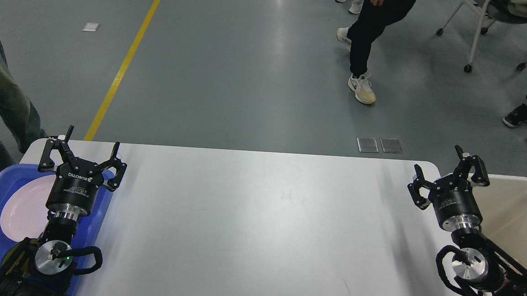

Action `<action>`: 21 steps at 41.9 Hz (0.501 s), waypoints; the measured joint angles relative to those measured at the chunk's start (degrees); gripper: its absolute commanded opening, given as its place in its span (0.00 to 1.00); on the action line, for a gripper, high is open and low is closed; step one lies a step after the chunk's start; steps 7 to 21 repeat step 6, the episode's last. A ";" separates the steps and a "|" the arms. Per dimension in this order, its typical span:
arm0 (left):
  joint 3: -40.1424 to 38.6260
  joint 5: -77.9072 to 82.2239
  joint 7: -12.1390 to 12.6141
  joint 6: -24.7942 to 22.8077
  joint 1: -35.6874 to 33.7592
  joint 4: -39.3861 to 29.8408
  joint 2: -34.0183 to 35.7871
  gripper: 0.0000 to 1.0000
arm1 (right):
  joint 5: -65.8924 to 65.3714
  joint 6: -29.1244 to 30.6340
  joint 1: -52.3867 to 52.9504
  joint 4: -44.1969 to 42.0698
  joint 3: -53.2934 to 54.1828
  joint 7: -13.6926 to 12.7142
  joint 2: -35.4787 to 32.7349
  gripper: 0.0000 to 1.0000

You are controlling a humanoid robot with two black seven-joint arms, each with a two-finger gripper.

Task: Tidy desktop

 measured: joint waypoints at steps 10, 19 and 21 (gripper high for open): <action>0.00 0.00 0.00 0.00 0.00 0.00 0.00 0.97 | 0.02 -0.13 -0.12 0.15 0.58 0.54 0.05 1.00; 0.00 0.00 0.00 0.00 0.00 0.00 0.00 0.97 | 0.02 -0.13 -0.12 0.15 0.58 0.54 0.05 1.00; 0.00 0.00 0.00 0.00 0.00 0.00 0.00 0.97 | 0.02 -0.13 -0.12 0.15 0.58 0.54 0.05 1.00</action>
